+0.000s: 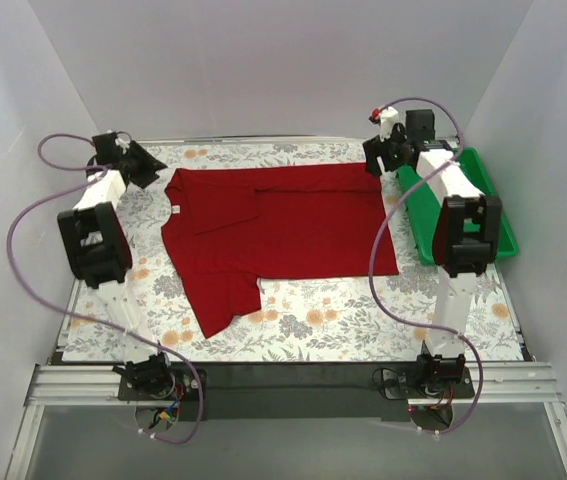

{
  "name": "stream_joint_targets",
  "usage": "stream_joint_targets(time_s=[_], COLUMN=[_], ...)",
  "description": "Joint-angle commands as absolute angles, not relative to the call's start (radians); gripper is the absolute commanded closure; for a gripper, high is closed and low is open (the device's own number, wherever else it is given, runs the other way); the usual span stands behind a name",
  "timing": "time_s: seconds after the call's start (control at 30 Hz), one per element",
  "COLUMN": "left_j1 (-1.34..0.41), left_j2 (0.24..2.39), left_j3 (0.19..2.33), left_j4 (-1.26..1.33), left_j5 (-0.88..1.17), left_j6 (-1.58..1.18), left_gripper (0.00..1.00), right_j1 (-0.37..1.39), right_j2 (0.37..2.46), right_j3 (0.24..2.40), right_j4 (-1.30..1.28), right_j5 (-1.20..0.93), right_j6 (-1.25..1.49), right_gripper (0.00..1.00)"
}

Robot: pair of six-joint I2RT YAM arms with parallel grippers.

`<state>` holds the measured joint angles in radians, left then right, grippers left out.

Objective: Fold and stack the t-shirts
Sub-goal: Fold the tshirt

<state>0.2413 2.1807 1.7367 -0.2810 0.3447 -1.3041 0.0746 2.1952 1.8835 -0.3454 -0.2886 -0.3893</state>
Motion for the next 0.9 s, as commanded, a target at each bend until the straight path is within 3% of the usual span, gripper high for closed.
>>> stream_joint_targets(time_s=[0.0,0.03,0.13,0.2,0.4,0.6,0.87], left_j1=[0.250,0.252,0.238,0.203,0.074,0.028,-0.093], left_j2=[1.731,1.641,1.390,1.248,1.022,0.930,0.928], left_j3=[1.380,1.282,0.976,0.834,0.684,0.661,0.585], left_j4=[-0.177,-0.122,-0.153,-0.199,-0.555,-0.834,-0.988], left_j5=[0.394,0.446,0.508,0.515,0.388,0.174,0.254], left_j6=[-1.238,-1.255,-1.291,-1.334,-1.445,-1.624,-1.752], left_gripper=[0.56,0.51,0.44,0.44,0.45,0.44,0.45], right_j1=[0.077,0.078,0.080,0.089,0.130,0.147,0.146], right_j2=[1.862,1.812,1.640,1.524,1.321,1.308,1.339], right_j3=[1.668,1.520,1.300,1.107,0.833,0.784,0.804], right_j4=[-0.395,-0.499,-0.679,-0.733,-0.735,-0.719,-0.670], right_j5=[-0.674,-0.827,-0.937,-0.942,-0.904,-0.920,-0.876], right_j6=[-0.662,-0.886,-1.345,-1.431,-1.470,-1.410,-1.332], right_gripper=[0.32,0.31,0.31,0.30,0.31,0.32,0.32])
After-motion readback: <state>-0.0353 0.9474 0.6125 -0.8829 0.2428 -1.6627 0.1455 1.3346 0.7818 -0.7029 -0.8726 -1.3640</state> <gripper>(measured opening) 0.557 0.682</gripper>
